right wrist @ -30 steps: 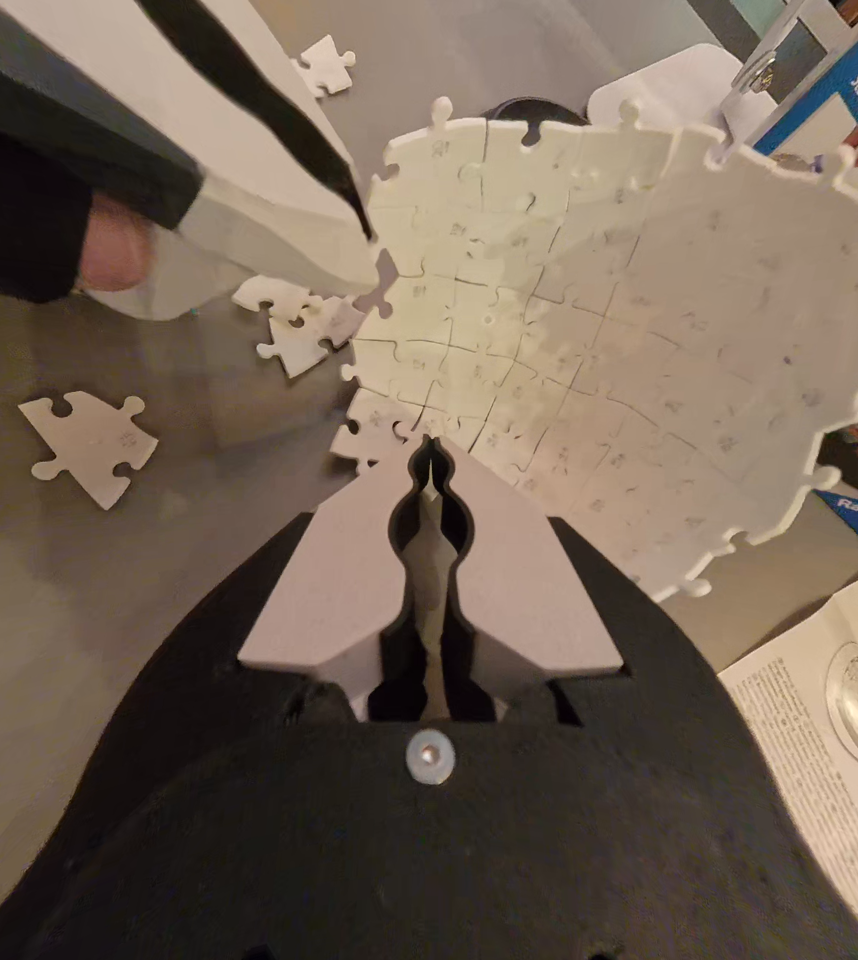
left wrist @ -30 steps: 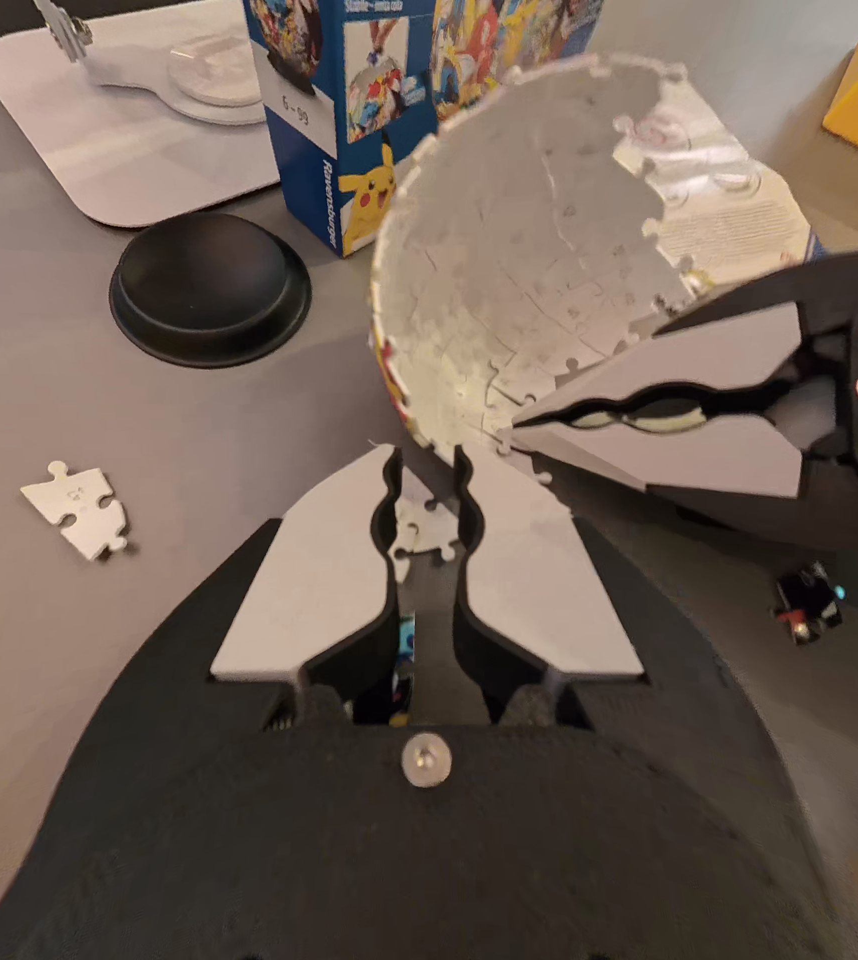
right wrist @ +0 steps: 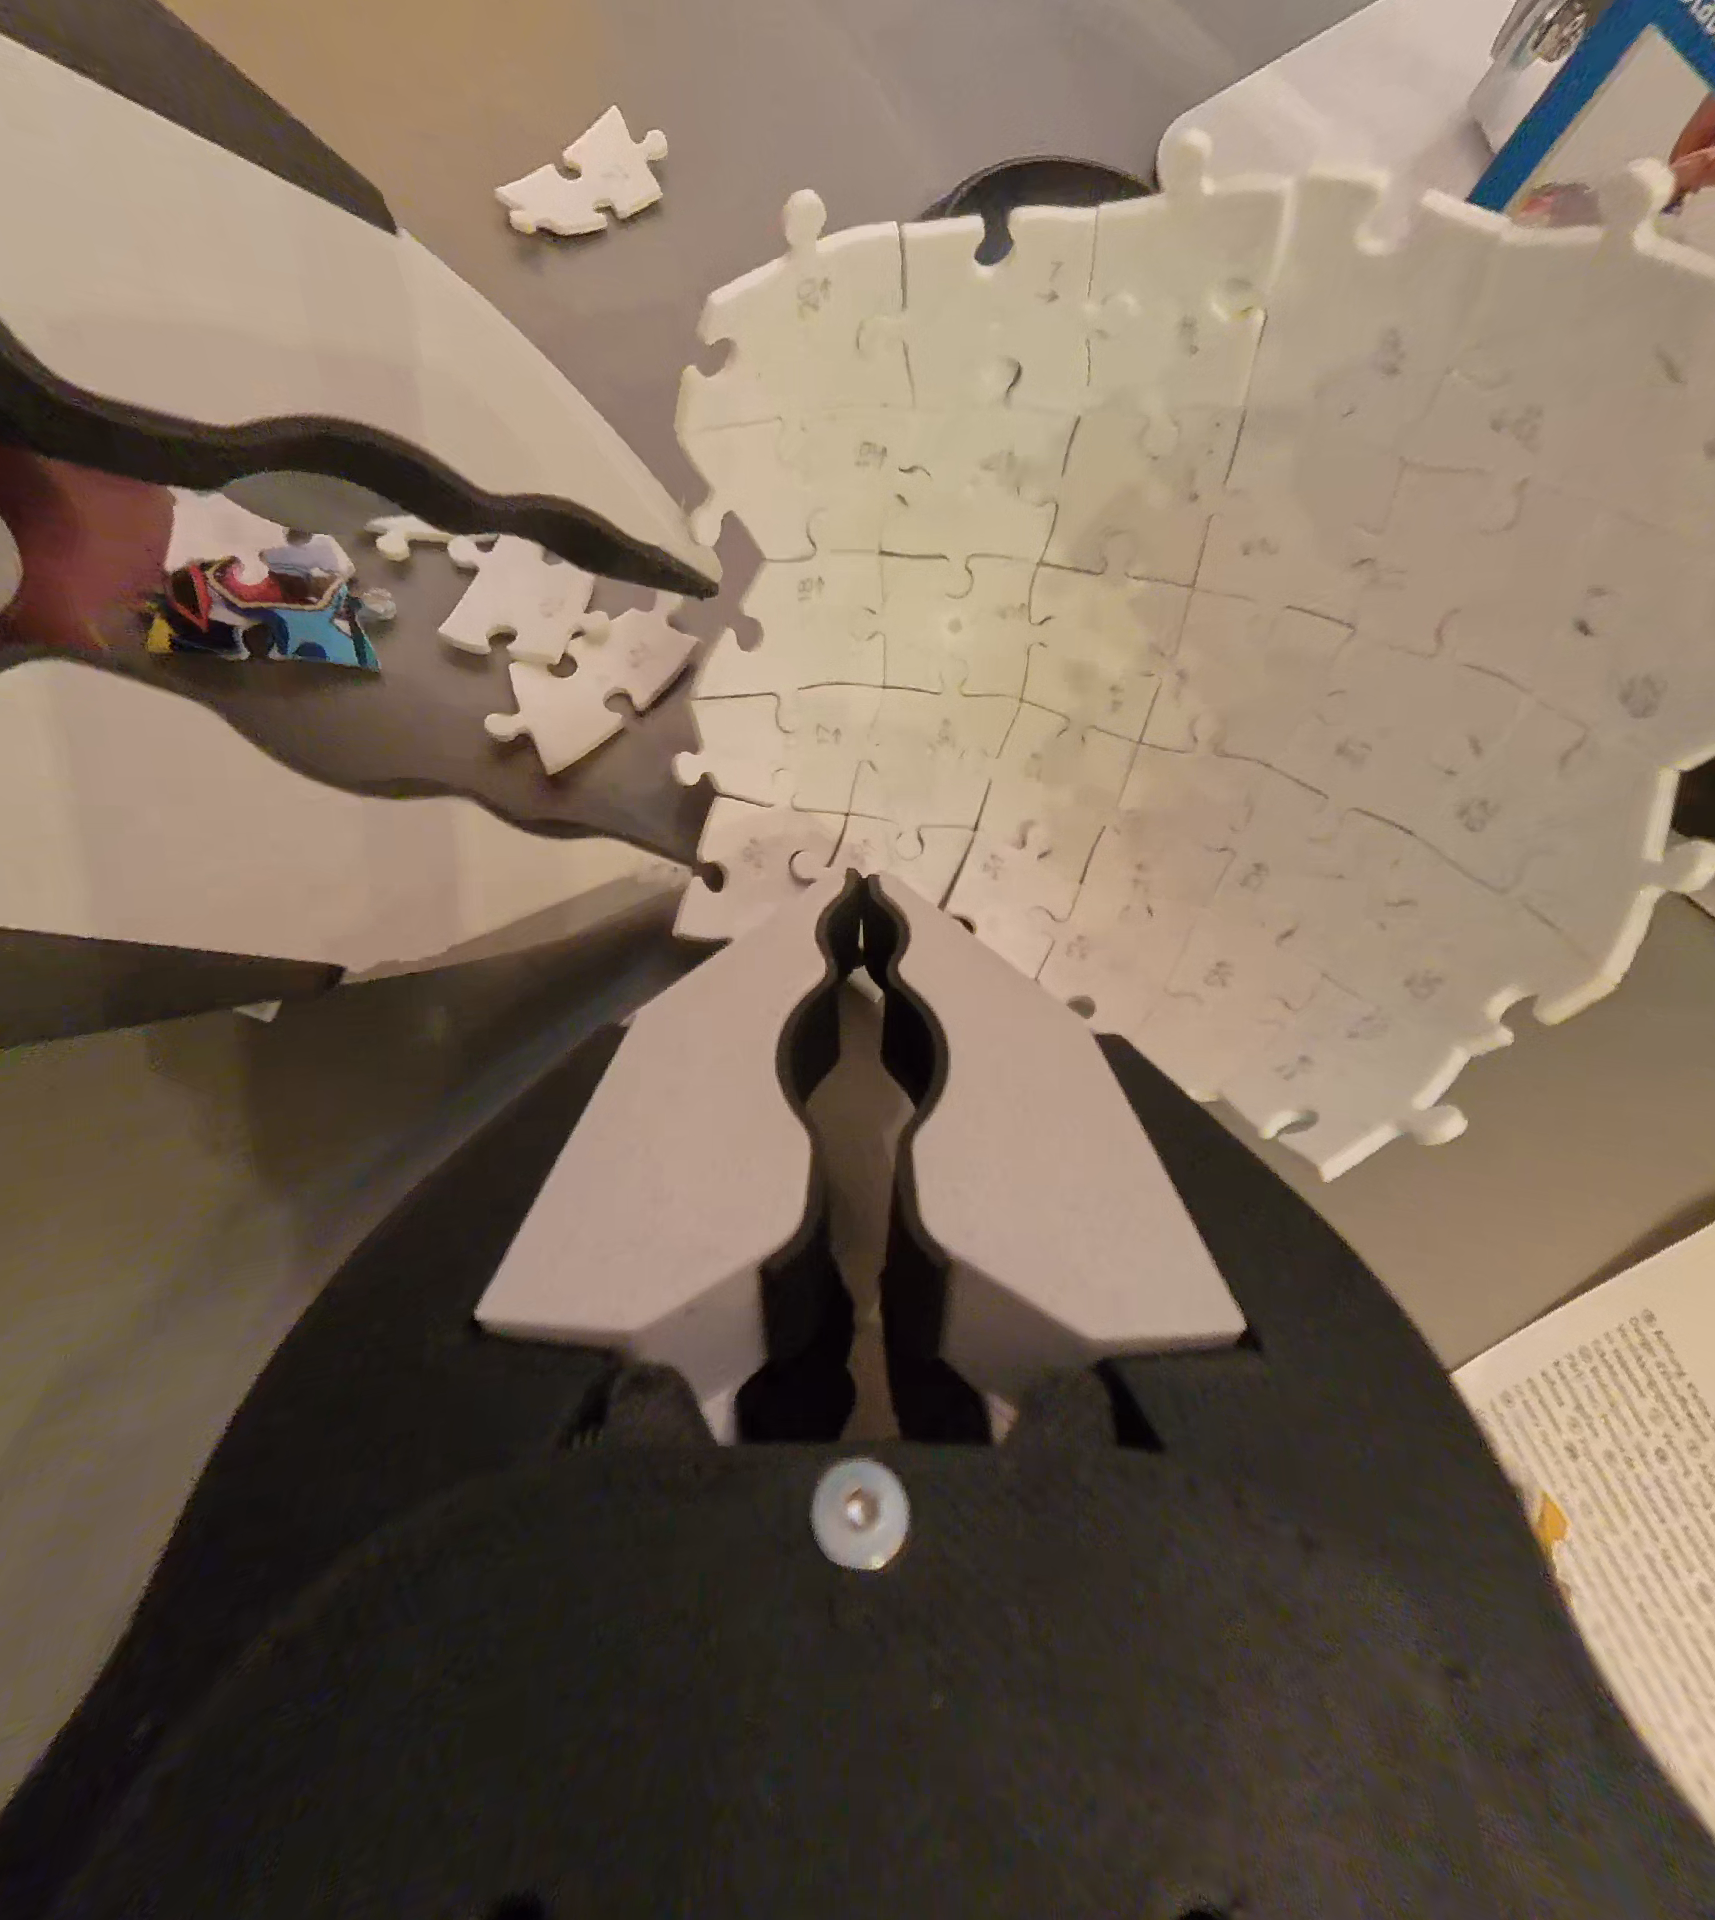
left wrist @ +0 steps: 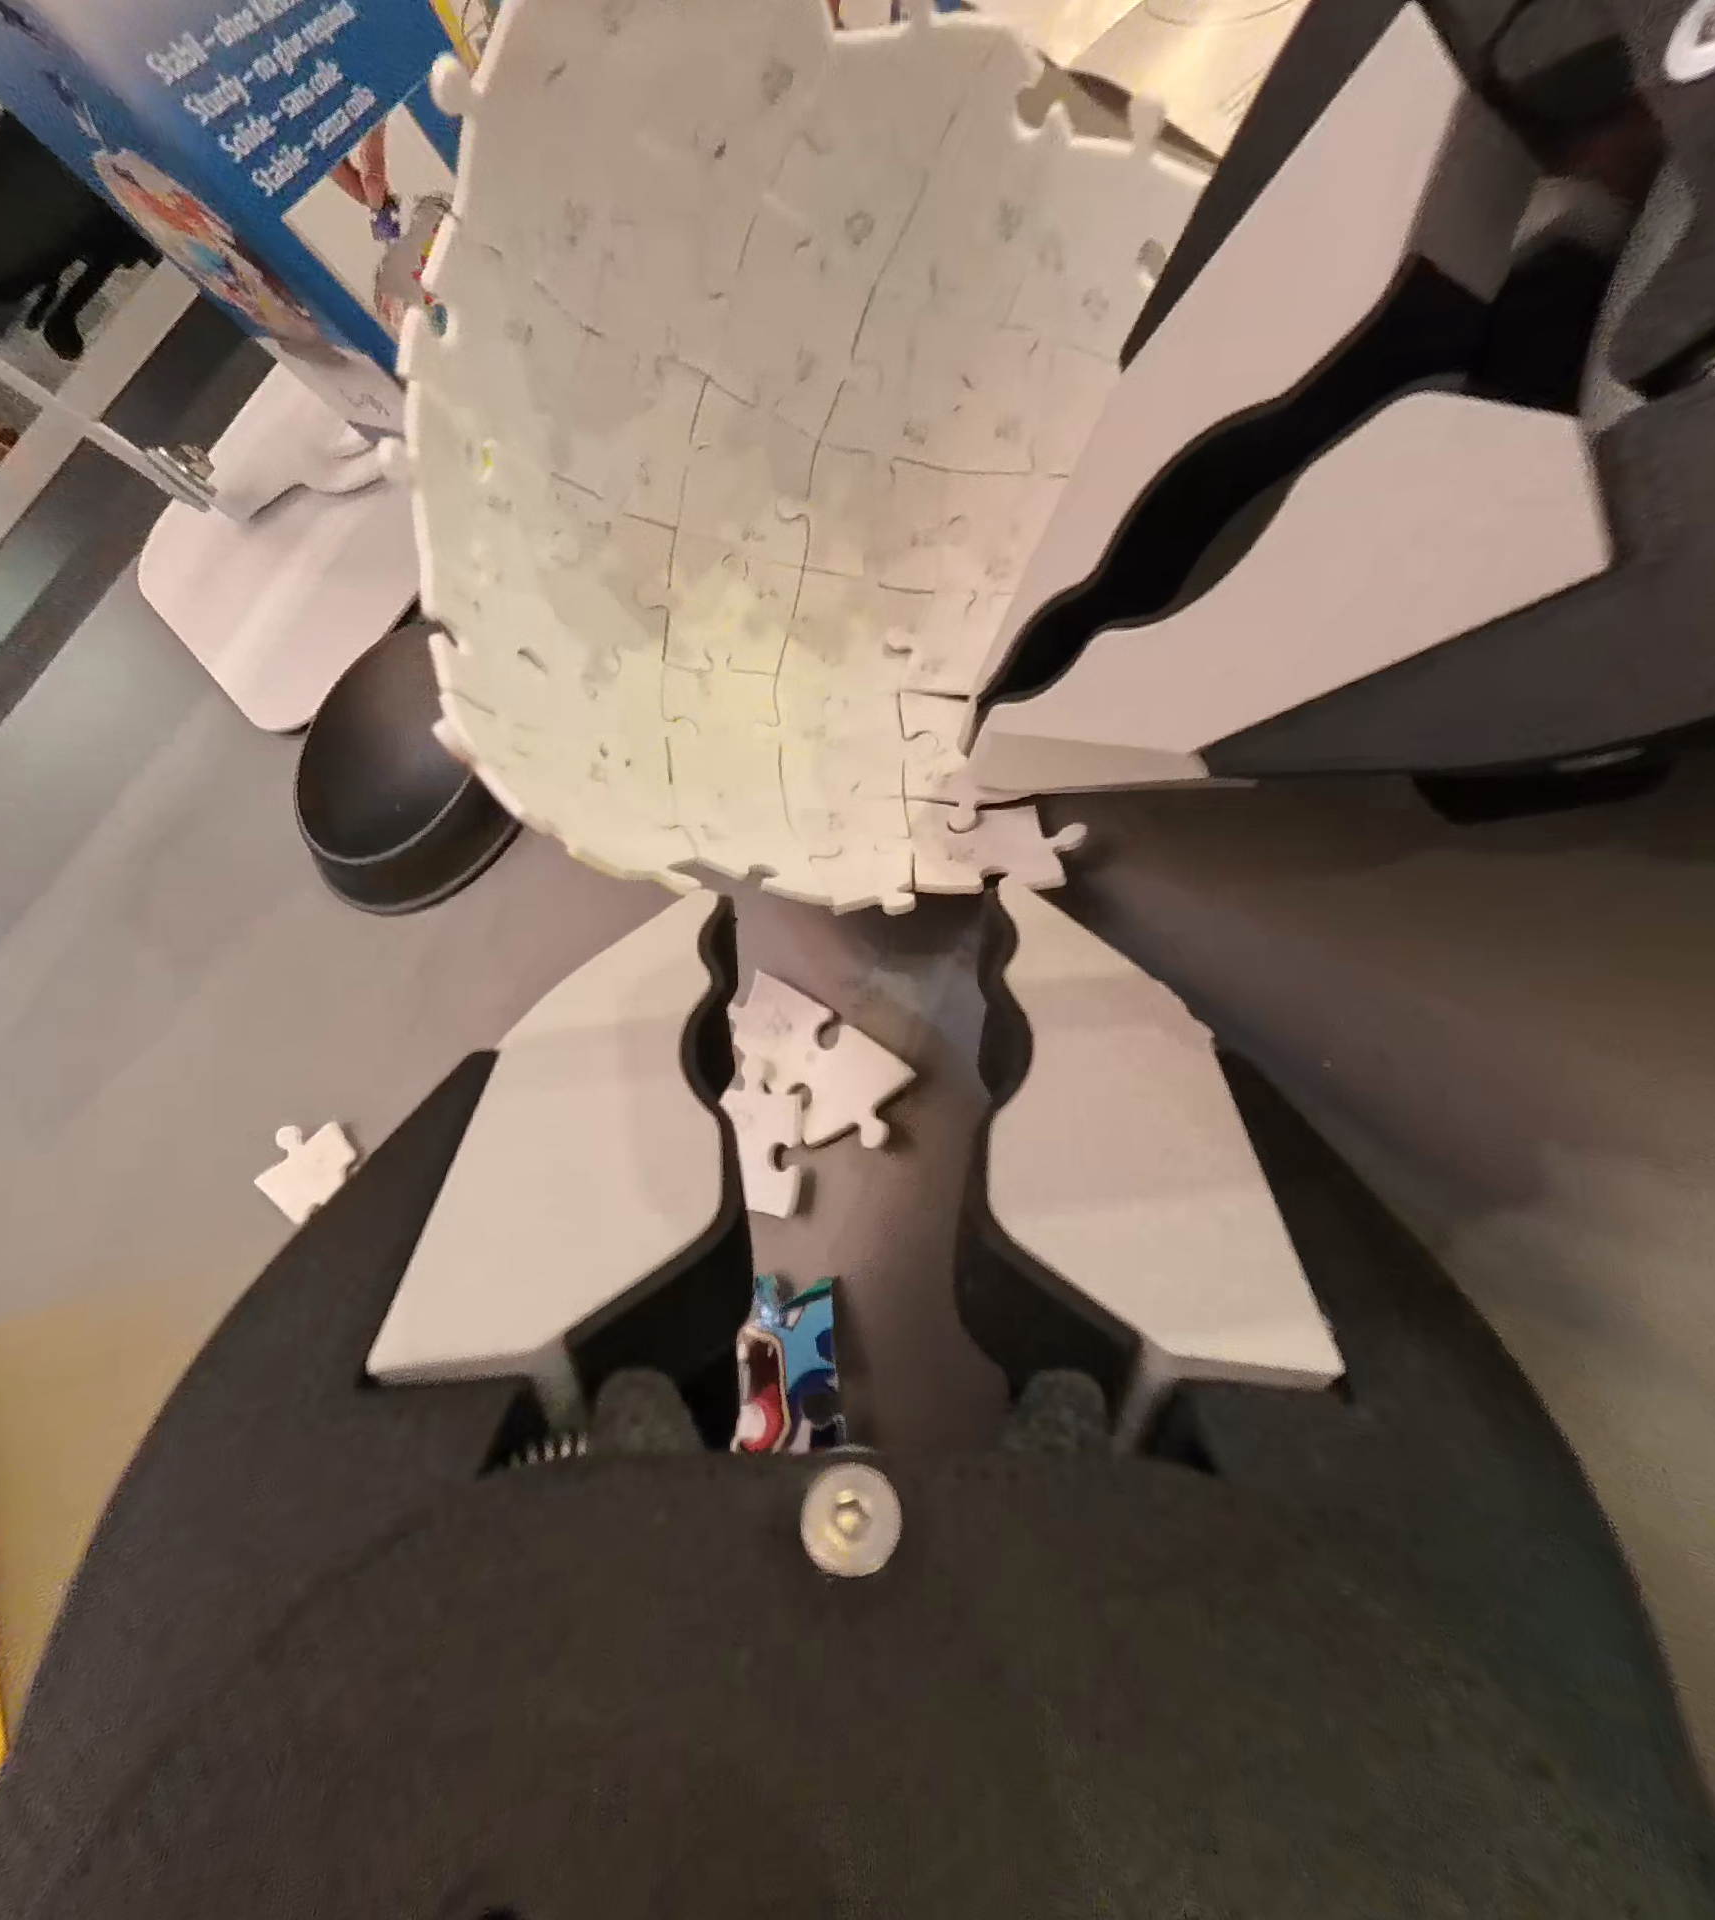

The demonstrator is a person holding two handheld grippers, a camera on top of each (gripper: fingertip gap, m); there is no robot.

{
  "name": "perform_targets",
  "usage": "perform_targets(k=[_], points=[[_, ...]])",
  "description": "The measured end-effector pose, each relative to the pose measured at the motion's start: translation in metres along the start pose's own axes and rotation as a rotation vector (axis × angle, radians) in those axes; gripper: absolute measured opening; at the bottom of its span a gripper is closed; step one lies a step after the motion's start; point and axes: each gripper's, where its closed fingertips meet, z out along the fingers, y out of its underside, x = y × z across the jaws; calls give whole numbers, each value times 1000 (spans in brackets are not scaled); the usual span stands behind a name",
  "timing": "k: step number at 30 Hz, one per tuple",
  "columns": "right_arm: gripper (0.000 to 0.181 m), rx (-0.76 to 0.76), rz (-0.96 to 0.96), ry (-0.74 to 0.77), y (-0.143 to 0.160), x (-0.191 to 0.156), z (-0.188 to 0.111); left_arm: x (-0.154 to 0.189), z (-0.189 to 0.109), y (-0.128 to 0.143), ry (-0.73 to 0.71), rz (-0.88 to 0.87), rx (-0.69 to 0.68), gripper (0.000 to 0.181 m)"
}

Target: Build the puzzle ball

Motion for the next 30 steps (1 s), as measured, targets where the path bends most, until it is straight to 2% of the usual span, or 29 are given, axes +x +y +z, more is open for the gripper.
perform_targets(k=[7,15,19,22,24,30], points=[[0,-16,-11,-11,-1,2,2,1,2,-1,4,-12,5,42],[0,-117,-211,18,-2,3,4,0,4,-3,28,-68,3,42],[0,-154,-263,-14,-1,2,5,-2,4,-1,35,-88,-3,42],[0,-171,-228,-71,-3,-5,8,-4,6,-3,62,-152,-4,47],[0,-180,-212,-83,-4,-6,8,-2,7,-3,58,-131,-7,48],[0,-139,-181,-52,-8,-4,8,-11,-1,-4,53,-119,29,49]])
